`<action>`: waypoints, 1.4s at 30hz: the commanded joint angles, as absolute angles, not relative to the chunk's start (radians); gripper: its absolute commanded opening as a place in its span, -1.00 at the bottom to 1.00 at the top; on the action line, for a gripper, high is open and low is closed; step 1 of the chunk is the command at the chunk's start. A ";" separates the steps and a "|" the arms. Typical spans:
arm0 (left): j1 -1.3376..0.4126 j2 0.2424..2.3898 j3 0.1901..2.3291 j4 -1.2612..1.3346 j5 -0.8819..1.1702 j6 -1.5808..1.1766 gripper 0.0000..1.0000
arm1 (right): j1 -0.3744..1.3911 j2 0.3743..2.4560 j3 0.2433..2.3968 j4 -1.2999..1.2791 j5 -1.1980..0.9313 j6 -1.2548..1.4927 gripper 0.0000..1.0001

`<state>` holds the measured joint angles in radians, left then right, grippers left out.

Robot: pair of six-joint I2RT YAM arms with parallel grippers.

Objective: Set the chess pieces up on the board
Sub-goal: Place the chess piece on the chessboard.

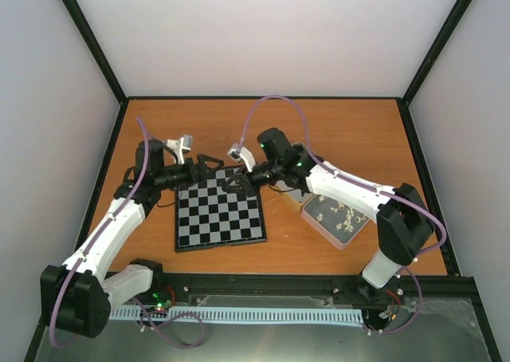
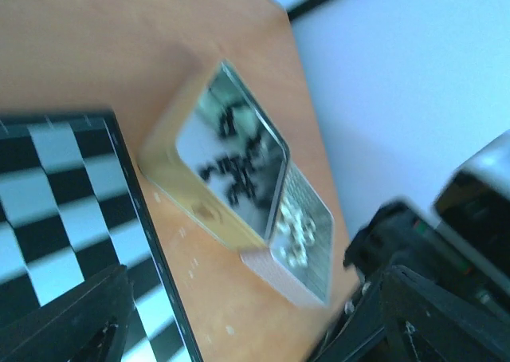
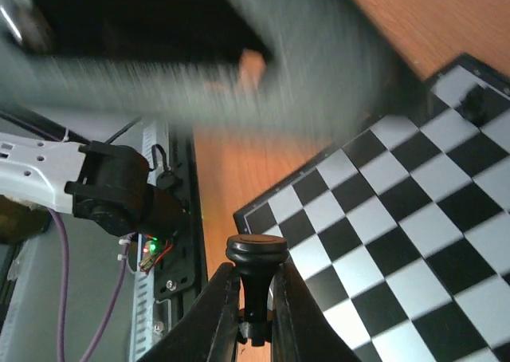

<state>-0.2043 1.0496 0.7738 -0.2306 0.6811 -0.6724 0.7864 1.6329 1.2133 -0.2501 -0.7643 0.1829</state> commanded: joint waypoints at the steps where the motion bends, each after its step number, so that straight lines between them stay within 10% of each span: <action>1: -0.209 1.016 0.702 -0.142 0.976 -0.792 0.71 | 0.819 1.689 1.277 -0.239 -0.783 0.087 -0.94; 9: -0.208 0.982 0.650 -0.150 0.995 -0.863 -0.02 | 0.822 1.728 1.302 -0.192 -0.691 0.142 -0.94; 30: -0.208 0.998 0.615 -0.057 0.967 -0.963 -0.72 | 0.822 1.709 1.246 -0.072 -0.610 0.257 -0.93; 38: -0.207 0.980 0.653 -0.053 0.867 -0.999 -0.72 | 0.819 1.606 1.105 0.118 -0.573 0.469 0.07; 42: -0.207 0.981 0.642 0.026 0.863 -1.100 -0.73 | 0.821 1.568 0.976 0.428 -0.578 0.768 0.22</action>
